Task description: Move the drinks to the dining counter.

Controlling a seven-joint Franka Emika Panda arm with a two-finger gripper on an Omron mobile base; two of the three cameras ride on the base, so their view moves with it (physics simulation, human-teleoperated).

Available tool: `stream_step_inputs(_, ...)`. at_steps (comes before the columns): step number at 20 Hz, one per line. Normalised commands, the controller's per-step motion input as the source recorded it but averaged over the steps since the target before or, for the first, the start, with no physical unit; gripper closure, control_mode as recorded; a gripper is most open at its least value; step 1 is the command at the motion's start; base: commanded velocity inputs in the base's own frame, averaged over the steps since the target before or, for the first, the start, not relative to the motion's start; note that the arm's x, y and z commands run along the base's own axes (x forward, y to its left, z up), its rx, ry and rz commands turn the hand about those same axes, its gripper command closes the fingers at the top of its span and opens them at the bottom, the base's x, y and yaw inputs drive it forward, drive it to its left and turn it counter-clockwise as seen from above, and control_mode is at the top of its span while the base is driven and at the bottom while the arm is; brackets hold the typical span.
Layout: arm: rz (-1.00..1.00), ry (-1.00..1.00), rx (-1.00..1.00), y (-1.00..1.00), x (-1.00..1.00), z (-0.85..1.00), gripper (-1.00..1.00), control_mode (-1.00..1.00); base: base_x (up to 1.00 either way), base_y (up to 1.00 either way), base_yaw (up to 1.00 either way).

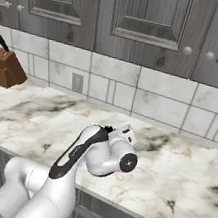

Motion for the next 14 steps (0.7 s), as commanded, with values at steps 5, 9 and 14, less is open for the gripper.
stream_step_inputs(5,0.22,0.1,-0.1,0.39,-0.64,0.28,1.0,-1.0,0.0,0.0,0.0)
stream_step_inputs(9,0.18,0.0,-0.08,0.19,-0.61,0.02,1.0,-1.0,0.0,0.0,0.0)
stream_step_inputs(14,0.14,0.0,-0.04,0.02,-0.52,0.0,1.0,-1.0,0.0,0.0,0.0)
